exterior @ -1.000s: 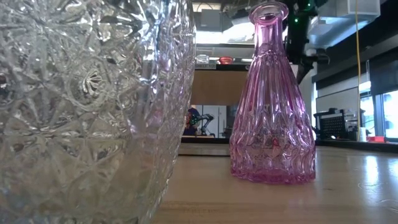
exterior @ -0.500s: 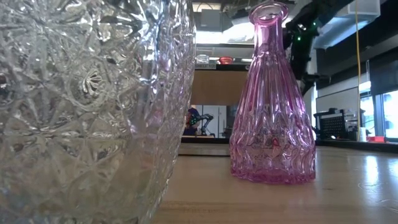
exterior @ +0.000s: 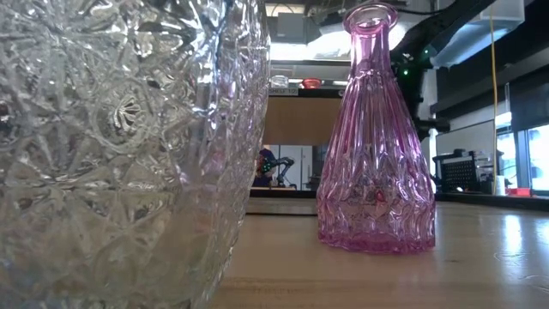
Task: Sort vases onto shelf
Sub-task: Put the red vase on the shelf aligned with the other red vase
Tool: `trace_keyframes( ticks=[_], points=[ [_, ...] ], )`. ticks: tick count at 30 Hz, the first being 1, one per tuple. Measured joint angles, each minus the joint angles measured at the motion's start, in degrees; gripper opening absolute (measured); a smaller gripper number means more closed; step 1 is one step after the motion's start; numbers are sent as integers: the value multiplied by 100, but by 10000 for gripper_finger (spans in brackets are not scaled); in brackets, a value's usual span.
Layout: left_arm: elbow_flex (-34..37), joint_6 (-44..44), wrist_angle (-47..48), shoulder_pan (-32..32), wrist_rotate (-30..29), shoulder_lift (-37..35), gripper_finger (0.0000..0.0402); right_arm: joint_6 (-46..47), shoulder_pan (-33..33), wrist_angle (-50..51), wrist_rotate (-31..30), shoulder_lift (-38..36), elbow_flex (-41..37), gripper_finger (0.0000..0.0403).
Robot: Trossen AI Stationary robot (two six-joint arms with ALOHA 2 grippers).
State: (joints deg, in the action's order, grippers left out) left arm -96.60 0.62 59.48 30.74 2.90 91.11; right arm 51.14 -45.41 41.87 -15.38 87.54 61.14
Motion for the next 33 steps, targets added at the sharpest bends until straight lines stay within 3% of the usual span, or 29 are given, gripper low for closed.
trace_keyframes(
  ticks=[5, 14, 25, 33],
  points=[
    [0, 1, 2, 0, 0, 0, 37, 2, 58, -16, -74, 47, 2, 167],
    [0, 103, 0, 0, 0, 0, 37, -46, 234, 6, -406, 8, 2, 66],
    [0, 153, -40, 0, -4, 0, 37, -199, 656, 858, -570, -19, 494, 86],
    [31, 155, -125, 0, -6, 0, 37, -315, 1282, 1326, -608, -372, 1298, 66]
  ],
)
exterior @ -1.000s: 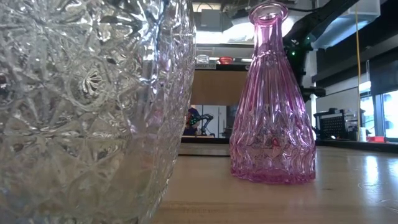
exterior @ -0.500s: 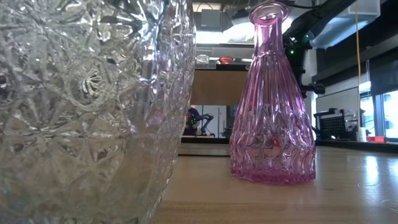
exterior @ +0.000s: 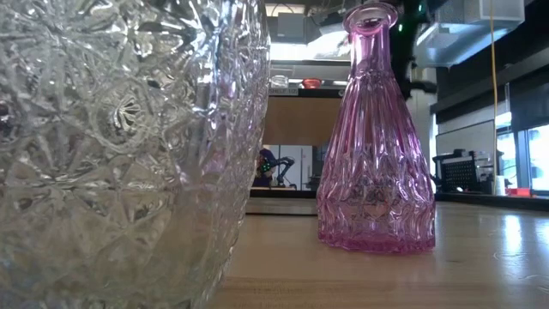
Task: Sort vases onto shelf
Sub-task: Put the red vase on the shelf aligned with the other red vase
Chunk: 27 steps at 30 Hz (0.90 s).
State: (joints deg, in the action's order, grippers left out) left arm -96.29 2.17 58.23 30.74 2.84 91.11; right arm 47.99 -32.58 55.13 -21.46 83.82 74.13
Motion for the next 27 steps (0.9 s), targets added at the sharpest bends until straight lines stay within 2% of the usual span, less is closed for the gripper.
trace_keyframes(
  ticks=[6, 11, 20, 27],
  points=[
    [397, -13, -76, 0, 13, 4, 37, -57, 451, 505, -351, -93, 913, 72],
    [864, -201, -336, -1, 490, 7, 37, -217, 609, 675, -290, -75, 1481, 69],
    [1160, -352, -774, -55, 698, 4, 37, -241, 939, 845, -33, -51, 1637, 70],
    [1160, -475, -1209, -97, 1174, 4, 37, -190, 1131, 733, 57, 120, 1637, 71]
  ],
)
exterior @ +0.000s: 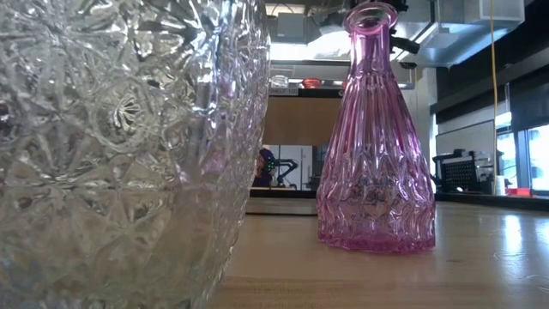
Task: Sort vases onto shelf
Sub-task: Put the red vase on the shelf aligned with the other red vase
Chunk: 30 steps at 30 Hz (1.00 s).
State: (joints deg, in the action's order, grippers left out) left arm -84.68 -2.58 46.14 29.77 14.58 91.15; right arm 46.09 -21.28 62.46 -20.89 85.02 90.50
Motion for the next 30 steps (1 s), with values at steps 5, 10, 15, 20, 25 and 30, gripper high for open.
trace_keyframes(
  ticks=[5, 10, 15, 20, 25, 30],
  points=[
    [0, -30, -117, -25, -3, 0, 37, -30, 42, -363, 144, 221, 0, 71],
    [0, -88, -109, -32, -11, 0, 37, -140, 42, -794, 410, 349, 0, 71],
    [0, -157, -133, -36, -10, 0, 37, -234, 42, -968, 471, 406, 0, 71],
    [0, -173, -251, -35, -30, 0, 37, -509, 61, -1272, 549, 474, -2, 72],
    [0, -179, -253, -34, -69, 0, 37, -921, 262, -1233, 237, 594, 273, 72],
    [0, -179, -257, -33, -199, 0, 37, -1322, 347, -716, 62, 938, 931, 72]
  ],
)
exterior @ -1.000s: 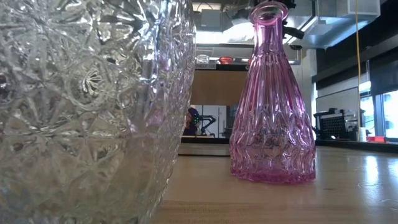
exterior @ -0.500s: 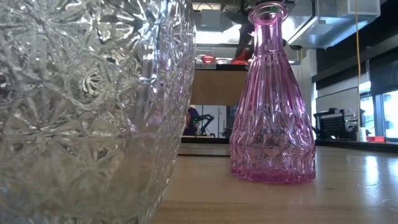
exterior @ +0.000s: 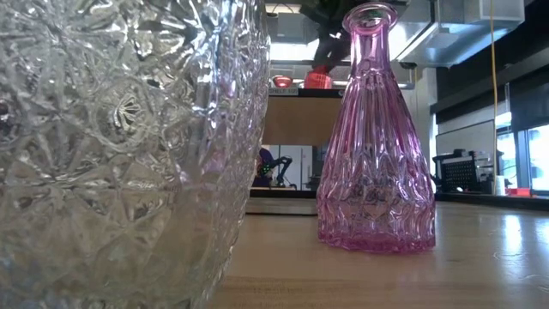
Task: Sort vases onto shelf
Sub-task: Put the red vase on the shelf aligned with the other red vase
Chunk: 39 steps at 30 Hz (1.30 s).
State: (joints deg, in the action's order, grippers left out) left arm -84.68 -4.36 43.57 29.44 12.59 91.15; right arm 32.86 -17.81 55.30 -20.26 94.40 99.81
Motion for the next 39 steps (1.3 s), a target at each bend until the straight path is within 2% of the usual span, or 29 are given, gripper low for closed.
trace_keyframes(
  ticks=[8, 24, 34, 39],
  points=[
    [0, -20, -34, 6, -3, 15, 37, -203, -21, 1054, 26, 706, 872, 72],
    [0, -66, -54, 6, -12, 20, 37, -272, -139, 704, 356, 881, 857, 73],
    [0, -127, -58, 6, -12, 22, 37, -161, -173, 689, 281, 945, 876, 133],
    [0, -121, -63, 6, -12, 24, 37, -125, -172, 611, 336, 948, 896, 145]
  ],
)
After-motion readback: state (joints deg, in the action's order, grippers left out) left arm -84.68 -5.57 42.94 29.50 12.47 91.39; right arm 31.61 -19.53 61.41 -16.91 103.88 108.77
